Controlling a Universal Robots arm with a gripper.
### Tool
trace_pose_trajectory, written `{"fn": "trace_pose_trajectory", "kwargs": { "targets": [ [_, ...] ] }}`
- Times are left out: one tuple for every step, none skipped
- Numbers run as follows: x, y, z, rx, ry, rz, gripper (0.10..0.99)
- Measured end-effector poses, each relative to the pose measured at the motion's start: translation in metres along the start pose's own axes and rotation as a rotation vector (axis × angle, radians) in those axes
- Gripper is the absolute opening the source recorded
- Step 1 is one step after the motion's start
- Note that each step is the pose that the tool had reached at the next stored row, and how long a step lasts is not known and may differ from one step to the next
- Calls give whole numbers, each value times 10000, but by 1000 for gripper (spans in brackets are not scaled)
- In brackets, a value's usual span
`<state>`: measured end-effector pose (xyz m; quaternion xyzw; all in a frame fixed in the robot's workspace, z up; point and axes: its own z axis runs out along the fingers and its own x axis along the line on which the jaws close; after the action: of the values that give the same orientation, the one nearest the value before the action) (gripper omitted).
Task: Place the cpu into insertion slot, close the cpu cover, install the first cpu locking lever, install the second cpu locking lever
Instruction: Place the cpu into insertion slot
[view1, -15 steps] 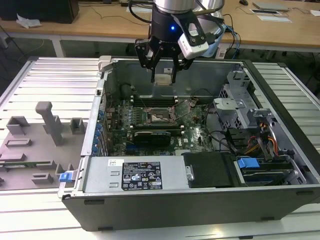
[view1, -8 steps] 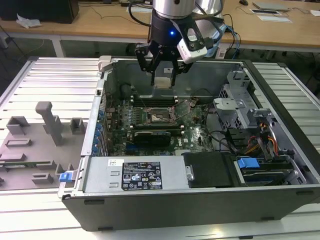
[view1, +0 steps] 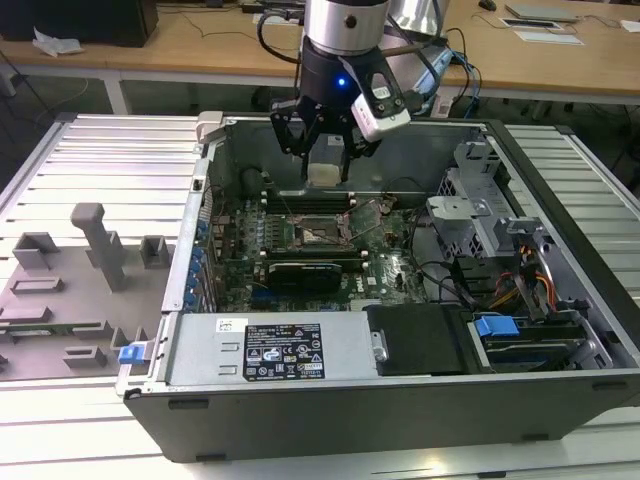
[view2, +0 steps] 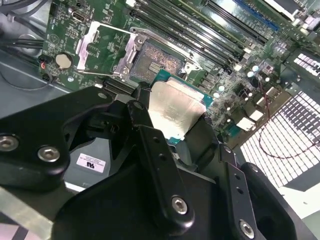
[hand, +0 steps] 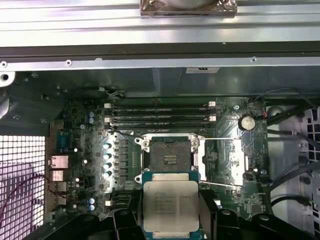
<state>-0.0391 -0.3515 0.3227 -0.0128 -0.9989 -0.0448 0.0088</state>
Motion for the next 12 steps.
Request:
{"fn": "trace_pose_trajectory", "kwargs": {
  "targets": [
    [0, -4, 46, -1, -2, 0, 541],
    [0, -6, 71, -1, -2, 0, 541],
    [0, -7, 84, 3, -6, 49, 541],
    [0, -8, 86, 4, -22, 237, 541],
    [0, -8, 89, -2, -35, 380, 541],
    [0, -8, 90, -4, -44, 471, 541],
    [0, -8, 92, -10, -69, 744, 541],
    [0, -8, 93, -13, -81, 881, 541],
    [0, -8, 93, -14, -89, 974, 541],
    [0, -8, 94, -19, -112, 1231, 541],
    [0, -8, 95, -23, -130, 1433, 541],
    [-1, -8, 96, -27, -151, 1665, 541]
  ]
}}
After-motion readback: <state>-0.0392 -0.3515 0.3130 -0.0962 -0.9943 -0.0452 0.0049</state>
